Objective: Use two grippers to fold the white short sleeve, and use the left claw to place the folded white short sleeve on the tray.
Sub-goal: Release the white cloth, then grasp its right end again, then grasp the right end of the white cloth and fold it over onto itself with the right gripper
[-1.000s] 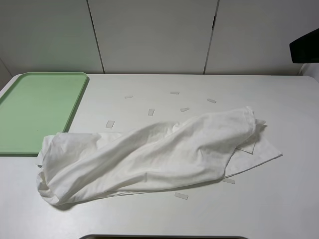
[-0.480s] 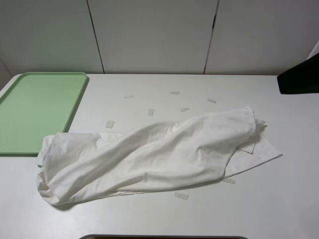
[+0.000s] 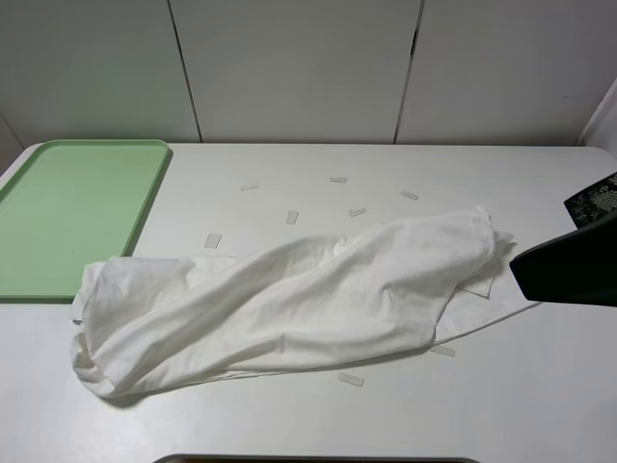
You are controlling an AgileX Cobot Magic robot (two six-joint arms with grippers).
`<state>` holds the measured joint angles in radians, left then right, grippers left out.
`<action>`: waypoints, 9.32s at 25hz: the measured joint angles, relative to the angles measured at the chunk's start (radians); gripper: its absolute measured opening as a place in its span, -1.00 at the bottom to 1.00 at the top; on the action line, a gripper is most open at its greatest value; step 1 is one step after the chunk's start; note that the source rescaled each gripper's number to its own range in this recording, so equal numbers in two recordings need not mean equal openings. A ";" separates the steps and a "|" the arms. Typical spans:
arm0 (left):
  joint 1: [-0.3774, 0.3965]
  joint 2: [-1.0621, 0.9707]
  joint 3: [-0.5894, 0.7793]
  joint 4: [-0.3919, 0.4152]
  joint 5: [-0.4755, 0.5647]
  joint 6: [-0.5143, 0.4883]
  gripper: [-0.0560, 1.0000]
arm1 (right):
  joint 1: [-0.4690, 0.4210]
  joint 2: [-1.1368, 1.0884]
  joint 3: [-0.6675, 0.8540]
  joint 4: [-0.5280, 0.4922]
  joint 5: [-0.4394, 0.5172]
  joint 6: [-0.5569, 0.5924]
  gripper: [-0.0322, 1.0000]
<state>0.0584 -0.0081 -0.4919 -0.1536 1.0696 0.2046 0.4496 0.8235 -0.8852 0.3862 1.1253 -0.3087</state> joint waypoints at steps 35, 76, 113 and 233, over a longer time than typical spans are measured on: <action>0.000 0.000 0.000 0.000 0.000 0.000 1.00 | -0.473 1.109 -0.269 -0.021 -0.414 -0.254 1.00; 0.000 0.000 0.000 0.000 0.000 0.000 1.00 | -0.431 1.194 -0.331 0.027 -0.388 -0.331 -0.75; 0.000 0.000 0.000 0.008 0.000 0.000 1.00 | 0.100 1.104 -0.331 0.007 -0.417 0.254 -0.75; 0.000 0.000 0.000 0.169 -0.001 0.000 1.00 | 0.218 1.102 -0.093 -0.560 -0.821 0.395 0.23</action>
<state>0.0584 -0.0081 -0.4919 0.0153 1.0686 0.2046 0.6680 1.9260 -0.9785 -0.1740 0.3038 0.0860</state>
